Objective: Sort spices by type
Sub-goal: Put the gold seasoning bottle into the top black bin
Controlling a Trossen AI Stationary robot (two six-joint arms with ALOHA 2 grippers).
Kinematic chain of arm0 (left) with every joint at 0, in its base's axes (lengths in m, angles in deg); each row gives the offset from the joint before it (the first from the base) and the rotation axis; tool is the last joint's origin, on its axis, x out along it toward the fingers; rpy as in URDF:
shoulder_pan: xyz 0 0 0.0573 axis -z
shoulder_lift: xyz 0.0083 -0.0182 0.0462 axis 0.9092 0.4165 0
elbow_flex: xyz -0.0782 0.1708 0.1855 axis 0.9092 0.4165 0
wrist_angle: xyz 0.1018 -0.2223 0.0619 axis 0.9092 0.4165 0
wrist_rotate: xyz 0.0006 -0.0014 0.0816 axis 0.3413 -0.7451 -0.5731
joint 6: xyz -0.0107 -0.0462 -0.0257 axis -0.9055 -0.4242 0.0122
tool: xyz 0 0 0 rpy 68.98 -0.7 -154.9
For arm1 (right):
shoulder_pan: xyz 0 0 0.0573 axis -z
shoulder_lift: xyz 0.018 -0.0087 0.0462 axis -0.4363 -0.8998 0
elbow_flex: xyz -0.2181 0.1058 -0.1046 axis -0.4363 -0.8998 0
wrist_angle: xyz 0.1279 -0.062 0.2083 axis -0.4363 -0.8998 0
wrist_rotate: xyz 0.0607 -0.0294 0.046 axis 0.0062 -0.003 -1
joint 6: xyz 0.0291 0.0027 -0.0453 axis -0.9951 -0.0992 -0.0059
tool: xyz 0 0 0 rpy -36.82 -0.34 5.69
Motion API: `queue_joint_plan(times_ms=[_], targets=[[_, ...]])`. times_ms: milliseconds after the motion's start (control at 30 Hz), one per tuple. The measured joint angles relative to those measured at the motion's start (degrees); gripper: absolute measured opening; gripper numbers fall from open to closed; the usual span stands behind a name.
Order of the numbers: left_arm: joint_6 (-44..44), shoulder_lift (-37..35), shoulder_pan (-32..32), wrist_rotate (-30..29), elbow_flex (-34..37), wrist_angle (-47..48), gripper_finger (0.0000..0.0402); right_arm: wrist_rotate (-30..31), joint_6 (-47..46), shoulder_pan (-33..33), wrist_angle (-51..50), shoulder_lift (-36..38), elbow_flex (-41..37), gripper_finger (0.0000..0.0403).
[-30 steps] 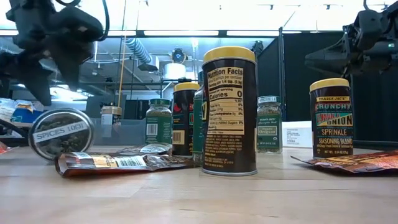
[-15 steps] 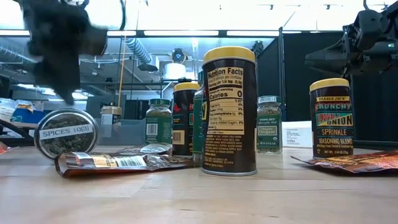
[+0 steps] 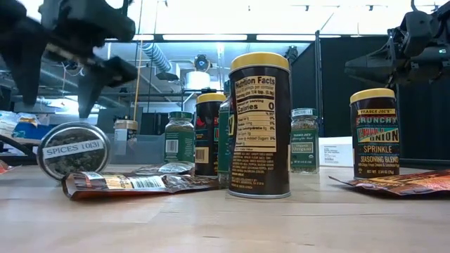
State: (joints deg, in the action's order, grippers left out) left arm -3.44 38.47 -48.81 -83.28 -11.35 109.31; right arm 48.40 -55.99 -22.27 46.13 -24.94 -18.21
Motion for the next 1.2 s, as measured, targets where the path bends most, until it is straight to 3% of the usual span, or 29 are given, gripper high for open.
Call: queue_joint_plan(times_ms=[267,467,700,1067,1200], targets=[[5.7,4.0,-0.4,-6.6,-5.6,2.2,0.0282,0.0,0.0,0.0,0.0,0.0,0.0,0.0092],[7.0,1.7,-0.5,-6.4,-7.3,0.7,0.0279,0.0,0.0,0.0,0.0,0.0,0.0,0.0092],[14.4,2.1,-0.3,-6.3,-4.4,-2.2,0.0279,0.0,0.0,0.0,0.0,0.0,0.0,0.0092],[17.6,2.1,-0.8,-2.7,1.4,-6.1,0.0279,0.0,0.0,0.0,0.0,0.0,0.0,0.0092],[18.1,2.1,-0.8,-1.4,5.1,-13.2,0.0279,0.0,0.0,0.0,0.0,0.0,0.0,0.0092]])
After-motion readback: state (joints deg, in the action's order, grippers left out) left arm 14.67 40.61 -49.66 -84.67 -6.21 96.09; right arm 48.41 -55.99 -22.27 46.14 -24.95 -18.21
